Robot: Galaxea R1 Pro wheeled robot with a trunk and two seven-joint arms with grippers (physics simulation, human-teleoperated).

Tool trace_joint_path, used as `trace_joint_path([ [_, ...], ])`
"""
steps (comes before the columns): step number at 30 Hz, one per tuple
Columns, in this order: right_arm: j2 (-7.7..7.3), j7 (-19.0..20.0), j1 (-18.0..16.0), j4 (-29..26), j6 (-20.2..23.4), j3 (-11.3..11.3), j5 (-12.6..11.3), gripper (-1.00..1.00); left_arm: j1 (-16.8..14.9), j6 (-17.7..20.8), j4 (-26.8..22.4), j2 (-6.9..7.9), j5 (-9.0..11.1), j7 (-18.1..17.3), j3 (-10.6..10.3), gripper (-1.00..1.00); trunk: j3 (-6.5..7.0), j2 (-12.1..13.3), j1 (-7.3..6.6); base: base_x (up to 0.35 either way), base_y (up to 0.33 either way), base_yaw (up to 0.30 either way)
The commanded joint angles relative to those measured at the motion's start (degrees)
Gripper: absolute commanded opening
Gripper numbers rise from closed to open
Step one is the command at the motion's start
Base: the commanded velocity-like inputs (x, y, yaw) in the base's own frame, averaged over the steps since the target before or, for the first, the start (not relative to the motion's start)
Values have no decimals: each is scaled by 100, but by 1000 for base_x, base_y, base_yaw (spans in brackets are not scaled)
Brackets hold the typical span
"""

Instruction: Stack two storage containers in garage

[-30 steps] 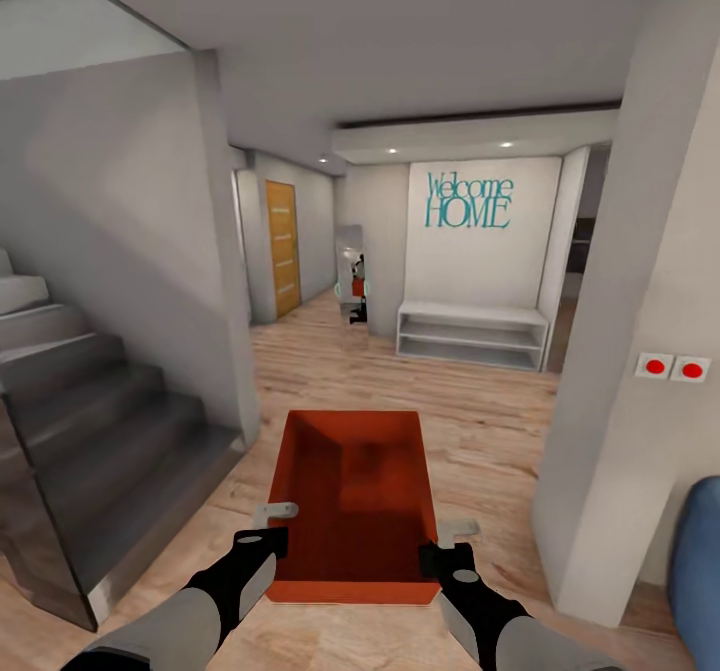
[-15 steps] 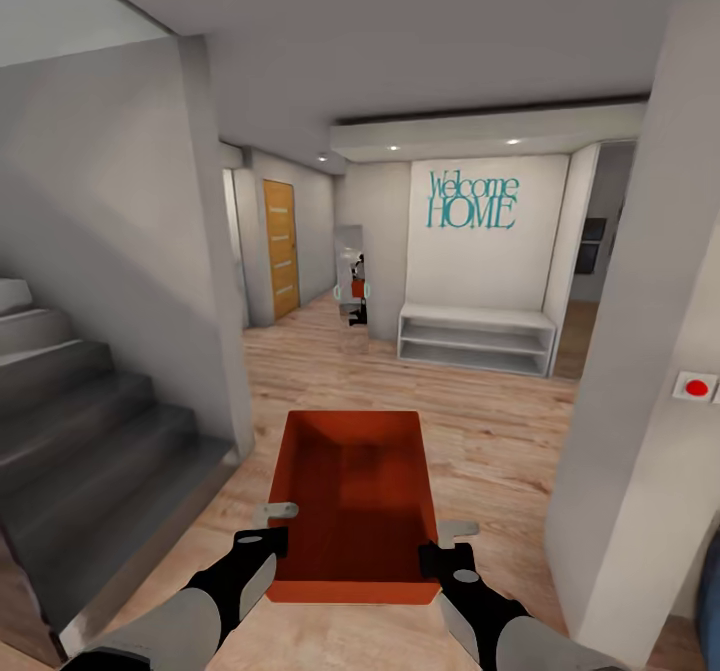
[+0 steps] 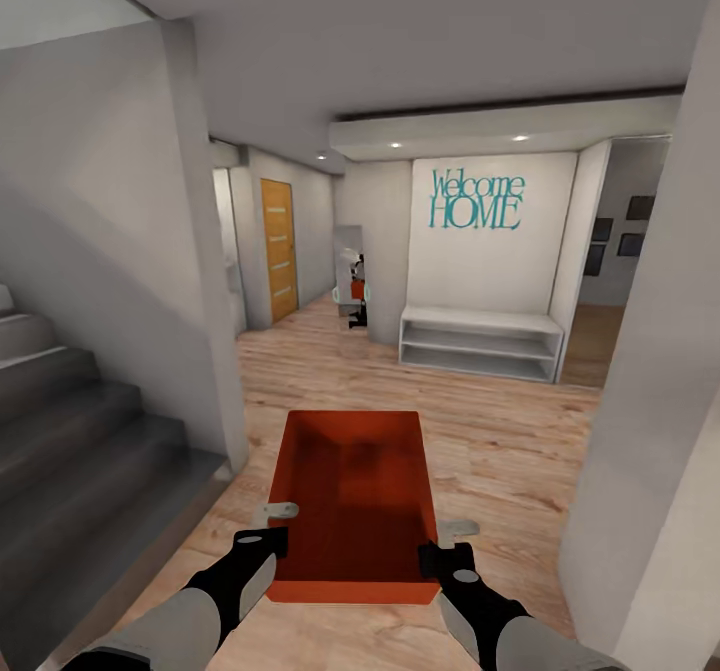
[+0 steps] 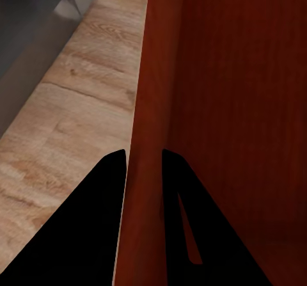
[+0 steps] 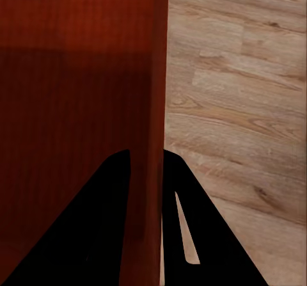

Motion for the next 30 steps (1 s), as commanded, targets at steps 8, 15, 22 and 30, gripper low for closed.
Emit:
trace_joint_path([
  [8, 2, 25, 0, 9, -2, -106, -48, -100, -2, -129, -23, 214, -104, 186, 89, -100, -2, -4, 5, 322, 0, 0],
  [15, -3, 24, 0, 9, 6, -106, -48, -100, -2, -132, -23, 215, -104, 186, 89, -100, -2, -4, 5, 322, 0, 0],
  [22, -3, 17, 0, 9, 5, -106, -42, -100, -2, -132, -23, 212, -104, 186, 89, -100, -2, -4, 5, 322, 0, 0],
  [30, -4, 19, 0, 9, -2, -106, -42, -100, -2, -132, -23, 212, -104, 186, 89, -100, -2, -4, 5, 322, 0, 0],
])
